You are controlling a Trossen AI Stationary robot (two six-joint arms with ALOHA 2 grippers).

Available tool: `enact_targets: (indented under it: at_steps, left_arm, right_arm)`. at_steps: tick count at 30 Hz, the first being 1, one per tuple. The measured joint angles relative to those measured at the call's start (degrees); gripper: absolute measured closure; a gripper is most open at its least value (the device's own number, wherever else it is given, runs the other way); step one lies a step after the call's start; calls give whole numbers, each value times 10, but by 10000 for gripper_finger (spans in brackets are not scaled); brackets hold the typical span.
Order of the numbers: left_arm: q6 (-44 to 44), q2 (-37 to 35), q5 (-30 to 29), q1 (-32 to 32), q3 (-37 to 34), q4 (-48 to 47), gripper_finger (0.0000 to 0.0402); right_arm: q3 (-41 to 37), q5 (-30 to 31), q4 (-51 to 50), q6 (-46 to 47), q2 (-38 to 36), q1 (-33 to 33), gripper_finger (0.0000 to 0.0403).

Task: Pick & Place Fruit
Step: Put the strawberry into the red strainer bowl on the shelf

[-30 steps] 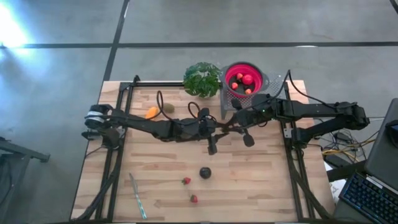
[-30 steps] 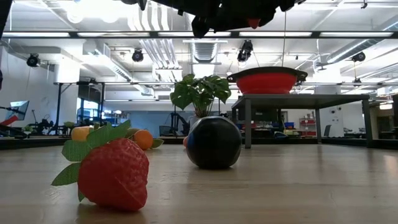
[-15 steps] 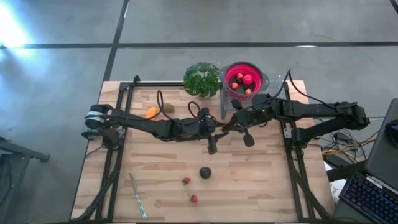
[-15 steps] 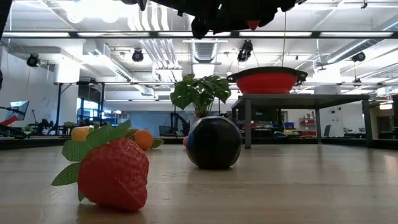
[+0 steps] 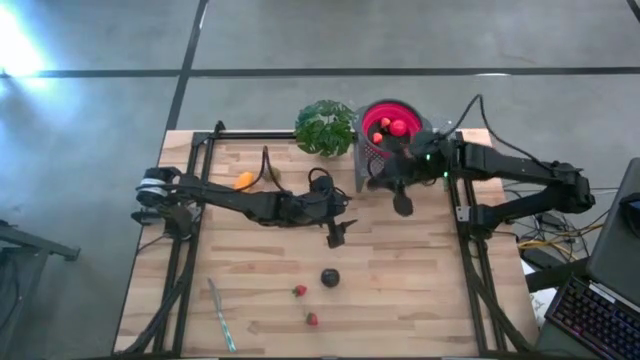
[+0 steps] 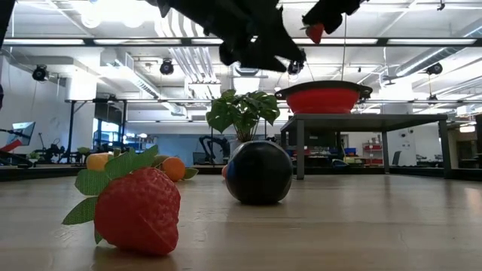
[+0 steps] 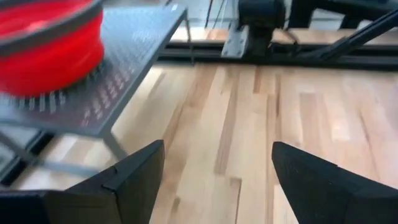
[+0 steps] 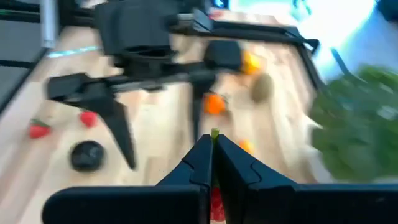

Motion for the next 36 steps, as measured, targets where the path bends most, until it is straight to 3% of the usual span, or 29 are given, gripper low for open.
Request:
enact_targets:
  at_steps: [9,16,26,36]
  left_arm:
    - [-38,0,-40,-8,-4,-39,103]
    - [-54,0,-39,-21,-10,-39,103]
    - [-54,0,-39,-28,-11,-41,103]
    - [-54,0,-39,-28,-11,-48,103]
  right_arm:
    - [85,-2,-85,0,30,-191,394]
    - [140,-20,-146,6,114,-309,395]
    - [223,-19,-200,-1,233,-352,395]
    - [262,9,-243,1,287,-361,395]
